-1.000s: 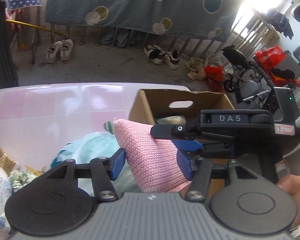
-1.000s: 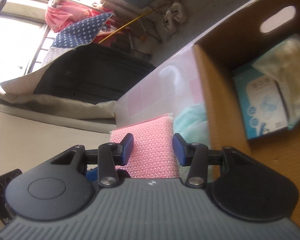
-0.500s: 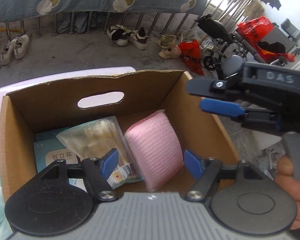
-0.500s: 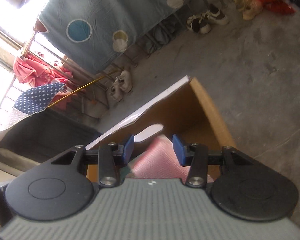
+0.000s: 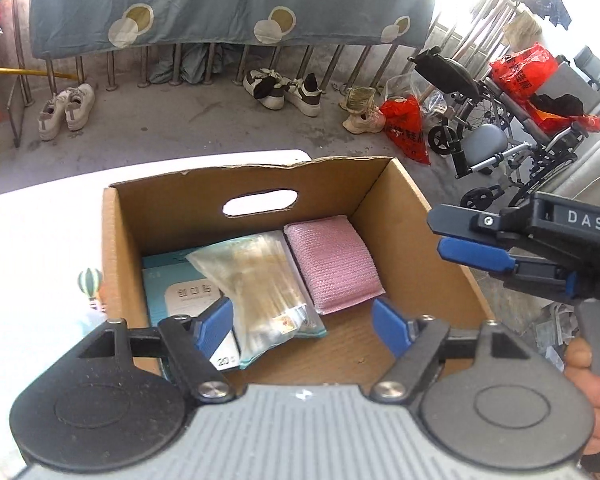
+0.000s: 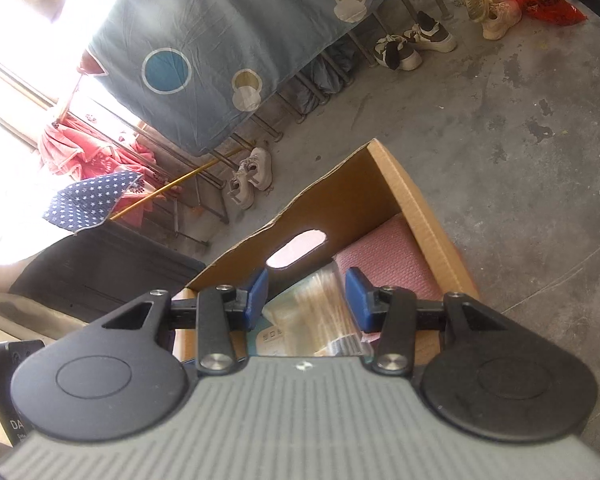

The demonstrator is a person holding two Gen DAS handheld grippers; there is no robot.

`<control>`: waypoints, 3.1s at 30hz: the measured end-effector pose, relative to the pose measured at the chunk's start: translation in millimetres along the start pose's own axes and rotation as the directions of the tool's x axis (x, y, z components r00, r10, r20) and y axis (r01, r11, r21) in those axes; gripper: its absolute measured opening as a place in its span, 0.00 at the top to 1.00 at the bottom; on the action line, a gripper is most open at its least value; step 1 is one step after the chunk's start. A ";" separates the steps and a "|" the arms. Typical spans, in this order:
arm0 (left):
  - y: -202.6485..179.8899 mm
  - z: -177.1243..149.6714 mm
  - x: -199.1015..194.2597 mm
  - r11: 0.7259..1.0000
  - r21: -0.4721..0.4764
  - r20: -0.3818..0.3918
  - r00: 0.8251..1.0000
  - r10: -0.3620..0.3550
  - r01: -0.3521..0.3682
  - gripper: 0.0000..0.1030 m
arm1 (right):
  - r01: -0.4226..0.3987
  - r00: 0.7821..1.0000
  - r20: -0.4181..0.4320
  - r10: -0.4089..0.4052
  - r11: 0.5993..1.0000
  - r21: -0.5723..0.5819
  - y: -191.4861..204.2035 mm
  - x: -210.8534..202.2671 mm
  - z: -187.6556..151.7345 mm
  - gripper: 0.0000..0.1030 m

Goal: Organize soft objects
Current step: 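Move the right gripper back to the pile above the wet wipes pack, then close the right gripper on the blue-and-white wet wipes pack's edge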

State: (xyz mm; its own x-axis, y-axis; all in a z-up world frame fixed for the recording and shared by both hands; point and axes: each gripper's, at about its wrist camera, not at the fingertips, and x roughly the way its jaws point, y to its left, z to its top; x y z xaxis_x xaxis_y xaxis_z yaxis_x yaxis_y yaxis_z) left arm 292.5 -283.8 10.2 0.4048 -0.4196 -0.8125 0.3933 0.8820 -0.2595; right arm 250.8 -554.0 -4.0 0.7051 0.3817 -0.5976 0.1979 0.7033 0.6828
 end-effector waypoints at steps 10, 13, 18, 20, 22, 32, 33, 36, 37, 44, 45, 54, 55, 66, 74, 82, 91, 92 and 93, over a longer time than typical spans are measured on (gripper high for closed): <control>38.7 -77.8 -120.9 0.994 0.056 0.136 0.987 0.081 -0.090 0.12 | -0.161 0.986 -0.059 0.158 0.986 -0.041 73.2 -54.5 -67.5 0.53; 65.6 -106.3 -155.0 0.989 0.029 0.179 0.975 0.135 -0.142 0.08 | -0.199 0.975 -0.107 0.193 0.979 -0.051 98.3 -53.2 -93.8 0.52; 120.8 -158.0 -200.5 0.966 -0.050 0.199 0.946 0.257 -0.253 0.08 | -0.294 0.942 -0.183 0.282 0.955 -0.039 137.1 -41.0 -141.2 0.50; 141.6 -177.0 -215.6 0.951 -0.088 0.199 0.930 0.309 -0.297 0.08 | -0.331 0.924 -0.213 0.318 0.943 -0.028 150.5 -33.5 -160.6 0.50; 160.4 -195.1 -229.8 0.935 -0.126 0.198 0.915 0.351 -0.332 0.08 | -0.357 0.907 -0.242 0.343 0.934 -0.015 162.8 -24.0 -178.9 0.49; 226.9 -278.0 -272.3 0.863 -0.252 0.204 0.847 0.490 -0.439 0.08 | -0.414 0.821 -0.401 0.405 0.908 0.069 218.9 42.0 -263.5 0.48; 229.3 -283.9 -272.5 0.858 -0.254 0.204 0.843 0.498 -0.446 0.08 | -0.415 0.815 -0.414 0.404 0.907 0.070 223.8 47.1 -271.0 0.47; 234.0 -293.9 -271.4 0.855 -0.243 0.211 0.835 0.508 -0.459 0.08 | -0.410 0.804 -0.444 0.396 0.909 0.068 235.6 62.6 -288.0 0.47; 235.3 -297.3 -270.9 0.853 -0.237 0.215 0.831 0.512 -0.464 0.08 | -0.409 0.800 -0.453 0.393 0.910 0.067 239.0 67.3 -292.3 0.47; 244.6 -315.2 -264.9 0.854 -0.199 0.230 0.824 0.517 -0.481 0.08 | -0.386 0.788 -0.496 0.363 0.921 0.061 252.3 90.2 -315.5 0.47; 246.0 -316.2 -263.2 0.855 -0.195 0.231 0.825 0.516 -0.480 0.08 | -0.384 0.788 -0.499 0.361 0.921 0.061 253.9 93.4 -317.7 0.47; 257.4 -305.3 -248.5 0.887 -0.176 0.273 0.844 0.461 -0.427 0.09 | -0.363 0.779 -0.527 0.340 0.930 0.064 264.1 120.7 -324.8 0.46; 258.8 -301.8 -245.8 0.891 -0.173 0.280 0.846 0.453 -0.420 0.09 | -0.360 0.778 -0.531 0.335 0.931 0.060 266.0 124.6 -325.4 0.46; 303.0 -257.0 -202.9 0.923 -0.227 0.257 0.894 0.366 -0.312 0.26 | -0.288 0.797 -0.561 0.224 0.957 -0.026 307.8 201.6 -324.4 0.39; 326.6 -246.4 -175.6 0.911 -0.285 0.195 0.912 0.360 -0.298 0.51 | -0.149 0.813 -0.580 0.062 0.983 -0.103 322.4 259.0 -333.3 0.30; 303.2 -246.0 -178.5 0.951 -0.174 0.254 0.921 0.296 -0.257 0.67 | -0.097 0.809 -0.588 -0.013 0.983 -0.156 326.2 280.2 -347.3 0.29; 290.8 -251.0 -170.3 0.964 -0.148 0.241 0.937 0.252 -0.221 0.71 | -0.076 0.811 -0.586 -0.009 0.990 -0.121 315.1 280.4 -346.4 0.53; 291.6 -253.1 -172.8 0.964 -0.151 0.241 0.937 0.252 -0.221 0.71 | -0.081 0.811 -0.585 -0.004 0.990 -0.119 313.8 278.5 -345.6 0.55; 292.5 -254.8 -174.9 0.963 -0.154 0.241 0.937 0.253 -0.221 0.71 | -0.087 0.811 -0.585 0.003 0.989 -0.116 312.6 277.0 -345.0 0.57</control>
State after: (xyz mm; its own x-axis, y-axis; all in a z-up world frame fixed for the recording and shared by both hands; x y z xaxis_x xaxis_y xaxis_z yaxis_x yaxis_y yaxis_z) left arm 126.3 102.2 -56.7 0.6779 -0.2212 -0.7011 0.1622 0.9752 -0.1509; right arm 273.0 -21.6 -101.1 0.1745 0.6624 -0.7286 0.0555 0.7321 0.6789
